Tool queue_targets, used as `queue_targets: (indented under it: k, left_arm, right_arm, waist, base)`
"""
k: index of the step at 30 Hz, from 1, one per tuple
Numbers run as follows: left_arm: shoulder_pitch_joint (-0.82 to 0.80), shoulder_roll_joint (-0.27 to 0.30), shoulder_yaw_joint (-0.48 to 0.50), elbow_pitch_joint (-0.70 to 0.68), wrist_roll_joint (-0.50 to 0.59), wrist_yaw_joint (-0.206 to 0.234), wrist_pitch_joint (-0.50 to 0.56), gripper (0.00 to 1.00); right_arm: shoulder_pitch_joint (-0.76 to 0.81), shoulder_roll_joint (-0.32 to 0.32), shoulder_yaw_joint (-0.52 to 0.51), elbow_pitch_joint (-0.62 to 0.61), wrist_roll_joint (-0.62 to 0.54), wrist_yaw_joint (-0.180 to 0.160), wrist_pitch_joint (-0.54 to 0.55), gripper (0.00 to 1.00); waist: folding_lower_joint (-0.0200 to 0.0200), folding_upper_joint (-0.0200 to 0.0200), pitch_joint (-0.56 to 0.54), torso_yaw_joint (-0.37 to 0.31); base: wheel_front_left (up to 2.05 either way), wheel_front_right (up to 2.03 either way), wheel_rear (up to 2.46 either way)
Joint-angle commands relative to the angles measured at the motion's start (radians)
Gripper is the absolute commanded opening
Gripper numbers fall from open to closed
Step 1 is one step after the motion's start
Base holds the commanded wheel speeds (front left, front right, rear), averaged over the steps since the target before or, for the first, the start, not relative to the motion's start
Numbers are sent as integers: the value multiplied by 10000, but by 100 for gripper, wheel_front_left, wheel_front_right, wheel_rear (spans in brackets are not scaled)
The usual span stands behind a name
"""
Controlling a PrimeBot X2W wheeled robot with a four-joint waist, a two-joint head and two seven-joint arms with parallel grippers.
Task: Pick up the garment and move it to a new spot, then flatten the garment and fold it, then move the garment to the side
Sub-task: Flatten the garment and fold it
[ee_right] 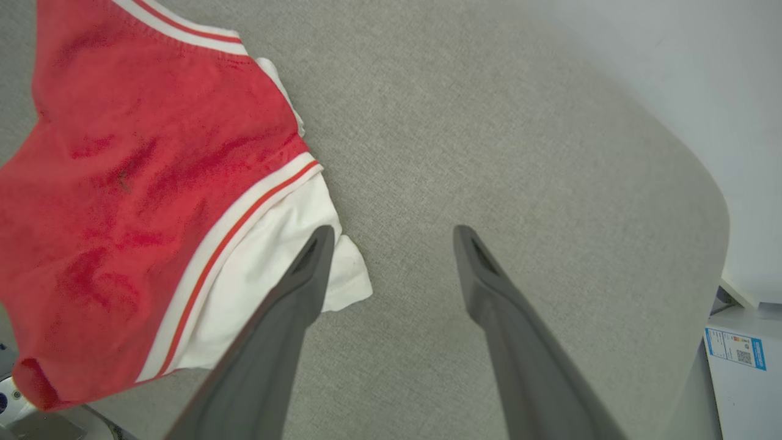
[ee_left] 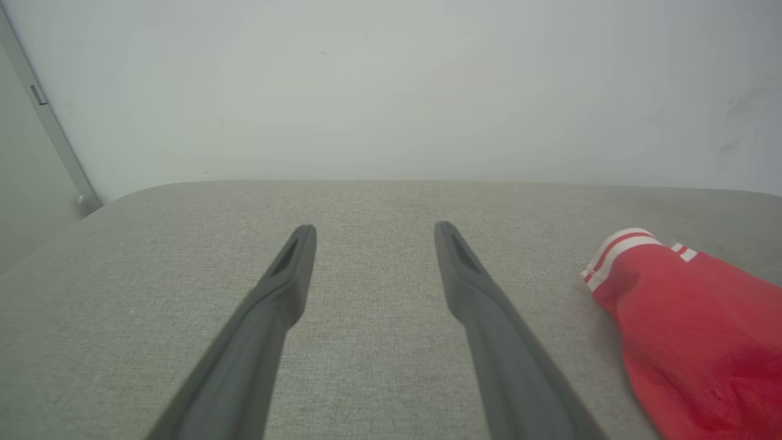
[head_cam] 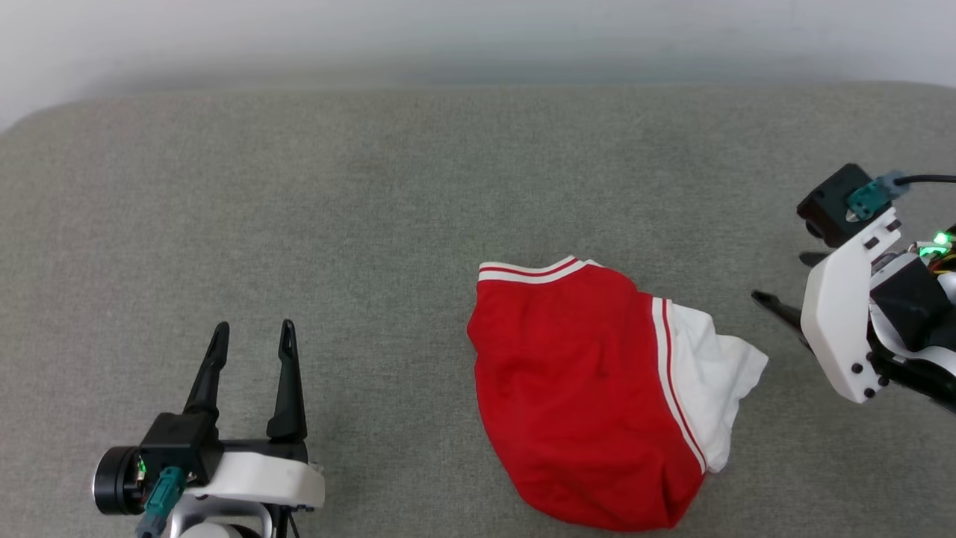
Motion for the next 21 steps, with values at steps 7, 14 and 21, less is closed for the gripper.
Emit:
queue_targets:
  k: [7,14,21]
  left_arm:
    - [-564,-21,-83,-127,-14,-131,-26,100]
    - [-883,-25,-170,-84,-112,-169,-26,100]
    - [-926,-23,-25,94,-40,-201,-26,100]
  right_arm:
    - [-477,-106,948,1191,797,-9,1721,100]
    - [65,637,1741,2993,875,-7,1168,100]
    - [-89,932,2525,3716,853,-9,147,0]
  waist:
    - [-1,0,963,440]
    - [-1,0,1486,693]
    - [-1,0,1420,555]
  base:
    - [0,0,0]
    - [0,0,0]
    - [0,0,0]
